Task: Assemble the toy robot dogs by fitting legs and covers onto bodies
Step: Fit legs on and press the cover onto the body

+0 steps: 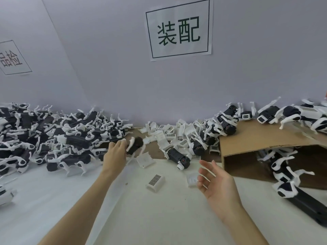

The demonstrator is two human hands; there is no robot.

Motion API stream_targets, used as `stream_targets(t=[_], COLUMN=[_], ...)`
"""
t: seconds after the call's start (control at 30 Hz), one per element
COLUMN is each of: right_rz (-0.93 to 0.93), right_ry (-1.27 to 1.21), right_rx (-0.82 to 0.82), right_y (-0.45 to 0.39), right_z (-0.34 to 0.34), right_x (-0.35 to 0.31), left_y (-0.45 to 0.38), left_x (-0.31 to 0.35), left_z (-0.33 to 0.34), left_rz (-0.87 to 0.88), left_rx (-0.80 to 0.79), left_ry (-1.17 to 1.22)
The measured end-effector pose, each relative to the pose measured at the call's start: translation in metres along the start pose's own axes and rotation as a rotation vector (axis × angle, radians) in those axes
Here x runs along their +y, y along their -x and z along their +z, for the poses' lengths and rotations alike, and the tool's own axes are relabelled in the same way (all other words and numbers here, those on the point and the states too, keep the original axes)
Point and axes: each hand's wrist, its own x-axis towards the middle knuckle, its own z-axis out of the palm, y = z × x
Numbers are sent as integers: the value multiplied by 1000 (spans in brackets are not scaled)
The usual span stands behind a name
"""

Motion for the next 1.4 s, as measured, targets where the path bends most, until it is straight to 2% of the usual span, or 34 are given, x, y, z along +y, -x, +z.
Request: stream_targets(t=[0.13,0.37,0.47,0.53,0.6,0.67,0.73,0.8,0.9,1.03,1.1,1.27,1.4], right_rz=[8,7,-55,-88,-49,8,-4,-54,-122,-156,-145,60,-27], right_ry=[21,108,241,330,377,420,459,453,448,448,420,384,352], right_rx=[27,102,93,74,34,68,124,166,178,111,77,-40,-13], right_y=[1,1,1,3,7,10,10,11,11,10,9,11,8], right_z=[-4,-14,-7,-1,4,3,-1,-6,-11,-12,-10,-7,-7], right_x=[2,2,4,6,6,2,-1,-4,-8,-8,-8,-8,-8], left_y=[4,41,70,87,100,108,114,117,116,119,120,115,115], left_x=[49,115,136,148,158,165,168,169,167,165,167,165,162], left_z=[-9,-21,-22,-20,-20,-20,-21,-24,-26,-33,-37,-46,-47], left_rz=[155,168,311,427,568,723,769,672,413,152,88,-26,-10], left_rx=[100,259,392,415,410,379,332,283,210,-202,-347,-400,-547], left_ry=[176,528,586,598,602,580,604,683,767,1065,1195,1296,1367])
